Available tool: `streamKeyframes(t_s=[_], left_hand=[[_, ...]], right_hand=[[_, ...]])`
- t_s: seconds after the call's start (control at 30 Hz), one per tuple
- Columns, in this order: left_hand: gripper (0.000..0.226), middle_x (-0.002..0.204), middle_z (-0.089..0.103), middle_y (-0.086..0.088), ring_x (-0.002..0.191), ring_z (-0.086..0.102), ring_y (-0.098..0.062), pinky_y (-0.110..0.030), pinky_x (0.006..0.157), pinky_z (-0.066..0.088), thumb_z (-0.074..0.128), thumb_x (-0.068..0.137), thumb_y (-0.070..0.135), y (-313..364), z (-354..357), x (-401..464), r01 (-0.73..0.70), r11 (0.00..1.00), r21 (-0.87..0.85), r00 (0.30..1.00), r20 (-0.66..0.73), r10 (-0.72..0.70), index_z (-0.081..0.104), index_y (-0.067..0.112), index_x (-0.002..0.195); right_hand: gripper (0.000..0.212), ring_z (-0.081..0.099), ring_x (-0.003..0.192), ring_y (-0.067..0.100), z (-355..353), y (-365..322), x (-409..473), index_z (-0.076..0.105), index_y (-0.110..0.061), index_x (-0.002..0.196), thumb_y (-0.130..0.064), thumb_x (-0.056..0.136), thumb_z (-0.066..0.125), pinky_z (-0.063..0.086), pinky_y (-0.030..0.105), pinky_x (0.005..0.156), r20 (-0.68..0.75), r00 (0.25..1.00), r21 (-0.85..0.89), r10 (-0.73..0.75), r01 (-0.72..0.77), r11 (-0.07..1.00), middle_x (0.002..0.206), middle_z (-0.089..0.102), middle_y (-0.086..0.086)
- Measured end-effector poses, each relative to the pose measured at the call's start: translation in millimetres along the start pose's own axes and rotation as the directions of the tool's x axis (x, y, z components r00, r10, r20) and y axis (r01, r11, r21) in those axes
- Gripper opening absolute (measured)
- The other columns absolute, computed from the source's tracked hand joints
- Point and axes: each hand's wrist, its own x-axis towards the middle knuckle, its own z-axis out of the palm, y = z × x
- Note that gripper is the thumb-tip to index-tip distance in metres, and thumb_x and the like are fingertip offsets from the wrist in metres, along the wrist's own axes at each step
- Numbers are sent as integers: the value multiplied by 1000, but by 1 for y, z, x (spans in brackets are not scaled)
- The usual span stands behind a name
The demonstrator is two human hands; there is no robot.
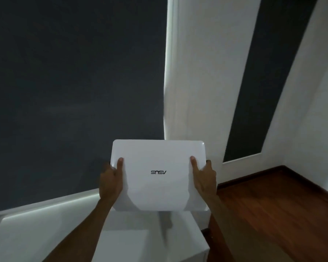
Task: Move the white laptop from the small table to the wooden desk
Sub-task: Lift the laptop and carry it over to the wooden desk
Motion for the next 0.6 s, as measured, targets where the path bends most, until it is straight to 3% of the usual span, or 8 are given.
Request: streamKeyframes(t_s=[0.07, 0.2, 0.3, 0.37, 0.43, 0.5, 0.6], left_hand=[[65, 120, 62, -21, 110, 58, -44, -53, 95, 44, 36, 94, 56, 24, 19, -10, -61, 998, -13, 998, 17, 61, 50, 1, 124], [72, 117, 63, -24, 107, 59, -44, -50, 92, 46, 33, 91, 63, 68, 73, -40, -144, 987, -67, 985, 86, 150, 52, 0, 119], [66, 108, 64, -23, 101, 59, -44, -50, 87, 46, 35, 92, 63, 108, 123, -77, -178, 978, -105, 968, 159, 194, 51, 2, 113], [62, 87, 63, -14, 87, 61, -40, -48, 77, 49, 33, 90, 65, 136, 158, -106, -216, 970, -115, 947, 218, 236, 49, 6, 101], [61, 79, 58, -8, 78, 60, -35, -44, 70, 49, 31, 89, 68, 165, 196, -138, -260, 956, -132, 918, 274, 288, 47, 9, 95], [63, 84, 60, -10, 76, 60, -34, -44, 69, 51, 30, 88, 68, 193, 235, -174, -297, 939, -175, 879, 335, 340, 49, 9, 98], [70, 89, 63, -10, 77, 62, -32, -47, 72, 55, 29, 85, 74, 236, 286, -237, -329, 905, -271, 800, 429, 420, 50, 10, 104]], right_hand=[[71, 63, 94, 27, -31, 5, 3, 47, -16, 120, -76, 83, 44, 53, 43, 82, -66, 998, 15, 12, -11, 1000, 112, 65, 10], [88, 63, 106, 33, -108, 29, 12, 45, -15, 129, -85, 77, 38, 51, 49, 93, -182, 982, 5, 58, -58, 998, 119, 63, 11], [72, 64, 100, 31, -180, 54, 17, 50, -14, 118, -77, 83, 43, 52, 44, 87, -289, 956, 16, 48, -45, 999, 108, 64, 7], [63, 64, 100, 31, -230, 75, 20, 51, -16, 114, -72, 86, 45, 51, 40, 83, -354, 933, 18, 61, -58, 998, 103, 61, 4], [67, 64, 101, 31, -282, 97, 20, 52, -14, 119, -72, 86, 46, 48, 38, 80, -427, 899, 16, 92, -94, 995, 108, 64, 6], [71, 65, 100, 30, -333, 121, 15, 51, -12, 123, -72, 87, 44, 46, 37, 78, -504, 856, 3, 113, -129, 992, 111, 66, 7], [82, 66, 103, 30, -408, 154, -6, 51, -12, 128, -79, 84, 40, 53, 43, 88, -633, 763, -28, 129, -189, 982, 112, 66, 6]])
